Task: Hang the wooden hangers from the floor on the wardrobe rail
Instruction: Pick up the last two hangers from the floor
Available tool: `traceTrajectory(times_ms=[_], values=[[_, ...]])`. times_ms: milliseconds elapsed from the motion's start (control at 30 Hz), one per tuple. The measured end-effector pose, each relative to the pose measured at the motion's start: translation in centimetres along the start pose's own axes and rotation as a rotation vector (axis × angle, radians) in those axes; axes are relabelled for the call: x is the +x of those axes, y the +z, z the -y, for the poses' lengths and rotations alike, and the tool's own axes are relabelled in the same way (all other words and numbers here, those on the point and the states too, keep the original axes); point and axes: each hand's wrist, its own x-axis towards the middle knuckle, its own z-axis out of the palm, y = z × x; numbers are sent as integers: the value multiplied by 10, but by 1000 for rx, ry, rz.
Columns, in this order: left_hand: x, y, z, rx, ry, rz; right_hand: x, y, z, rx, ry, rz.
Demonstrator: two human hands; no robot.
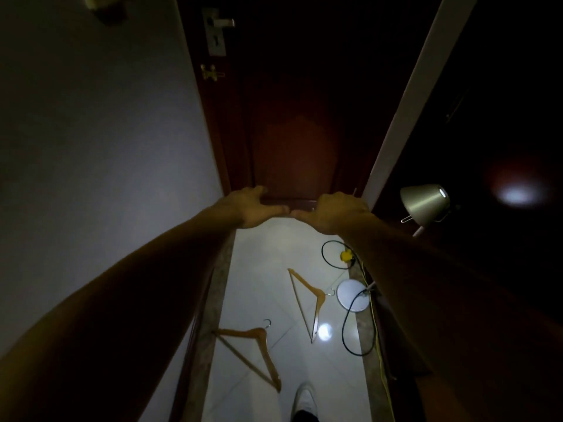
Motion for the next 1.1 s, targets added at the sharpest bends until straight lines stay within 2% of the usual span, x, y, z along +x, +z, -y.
traceTrajectory(times_ms=[67,167,300,367,500,633,833,1100], values=[[19,15,-5,-60,8,7,19,15,-16,25,3,38],[39,42,-1,-98,38,18,43,44,-31,-69,10,113],[63,78,26,-90,-153,182,68,83,-36,-122,-12,225],[71,97,40,-113,-193,246,74,102,-36,-124,-30,271],[84,130,66,-109,-265,275,89,148,-36,-73,-17,380],[100,163,95,-219,-341,317,108,205,-30,3,23,469],[133,255,162,-245,-453,419,143,325,-49,-29,44,541],[212,423,273,-203,-484,525,205,545,-112,-75,153,651]])
